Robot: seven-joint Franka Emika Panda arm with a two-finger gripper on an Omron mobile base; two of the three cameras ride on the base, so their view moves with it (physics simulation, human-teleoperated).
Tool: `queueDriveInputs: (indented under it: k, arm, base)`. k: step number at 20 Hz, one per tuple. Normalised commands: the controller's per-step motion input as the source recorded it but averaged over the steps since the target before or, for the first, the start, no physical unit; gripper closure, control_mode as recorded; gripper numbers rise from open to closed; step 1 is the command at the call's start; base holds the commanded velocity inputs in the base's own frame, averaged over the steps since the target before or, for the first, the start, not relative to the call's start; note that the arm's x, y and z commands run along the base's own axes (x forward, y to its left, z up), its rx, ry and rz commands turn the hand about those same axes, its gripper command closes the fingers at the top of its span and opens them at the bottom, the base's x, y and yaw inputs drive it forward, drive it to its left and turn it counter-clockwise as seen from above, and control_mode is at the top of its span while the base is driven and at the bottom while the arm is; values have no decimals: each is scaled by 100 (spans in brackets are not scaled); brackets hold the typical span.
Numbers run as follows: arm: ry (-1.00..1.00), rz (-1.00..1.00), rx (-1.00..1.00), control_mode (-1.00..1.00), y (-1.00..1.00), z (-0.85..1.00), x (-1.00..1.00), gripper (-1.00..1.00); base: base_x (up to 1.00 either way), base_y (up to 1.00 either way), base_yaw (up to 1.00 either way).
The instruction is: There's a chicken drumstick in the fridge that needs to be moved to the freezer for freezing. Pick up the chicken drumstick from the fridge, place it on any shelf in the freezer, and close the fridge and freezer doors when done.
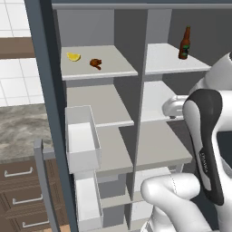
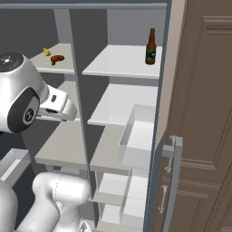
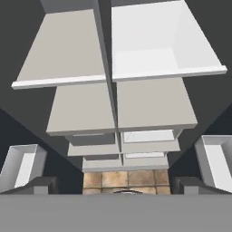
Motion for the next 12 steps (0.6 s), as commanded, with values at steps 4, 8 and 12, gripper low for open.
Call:
queueDriveInputs:
  k: [4,8,12]
  arm:
    - [0,0,0,100,0,-1,-40,-100]
    - [0,0,0,100,0,0,0,-100]
    - [0,0,0,100,0,0,0,-100]
  base:
    - [-16,0,0]
    - [-59,0,0]
    - [-46,0,0]
